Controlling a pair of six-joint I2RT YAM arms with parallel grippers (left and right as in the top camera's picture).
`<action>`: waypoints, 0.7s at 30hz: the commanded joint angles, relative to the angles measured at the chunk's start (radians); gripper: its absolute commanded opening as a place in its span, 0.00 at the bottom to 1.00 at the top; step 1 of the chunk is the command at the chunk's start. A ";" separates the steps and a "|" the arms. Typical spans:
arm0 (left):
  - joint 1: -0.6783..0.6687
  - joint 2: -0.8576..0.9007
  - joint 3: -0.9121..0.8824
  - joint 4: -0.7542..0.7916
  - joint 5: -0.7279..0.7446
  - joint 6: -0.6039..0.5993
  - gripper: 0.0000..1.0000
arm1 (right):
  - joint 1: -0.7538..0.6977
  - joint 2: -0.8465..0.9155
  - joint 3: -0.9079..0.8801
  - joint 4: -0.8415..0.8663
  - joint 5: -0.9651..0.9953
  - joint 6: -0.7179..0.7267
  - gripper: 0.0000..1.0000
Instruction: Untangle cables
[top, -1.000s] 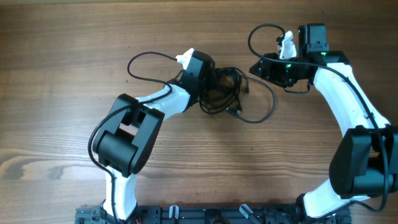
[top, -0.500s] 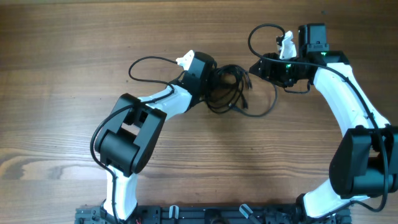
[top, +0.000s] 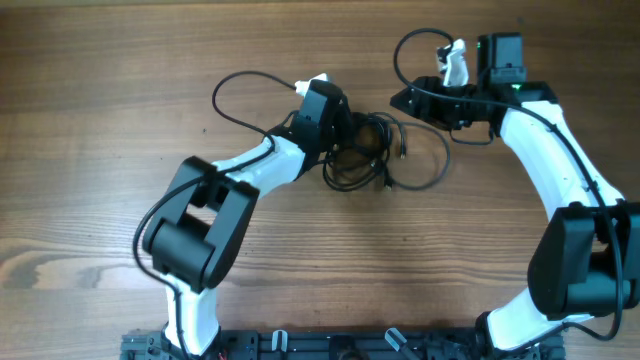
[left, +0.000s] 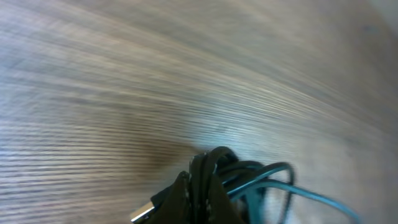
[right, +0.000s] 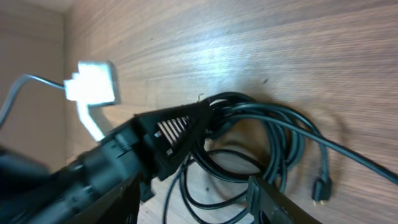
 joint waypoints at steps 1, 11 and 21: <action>-0.002 -0.111 -0.003 0.008 0.054 0.097 0.04 | 0.056 -0.003 0.001 0.006 0.015 0.089 0.56; -0.001 -0.157 -0.003 0.008 0.053 0.036 0.04 | 0.093 0.024 0.001 0.005 0.088 0.206 0.54; -0.001 -0.157 -0.003 0.007 0.061 -0.062 0.04 | 0.095 0.104 0.001 0.045 0.090 0.254 0.47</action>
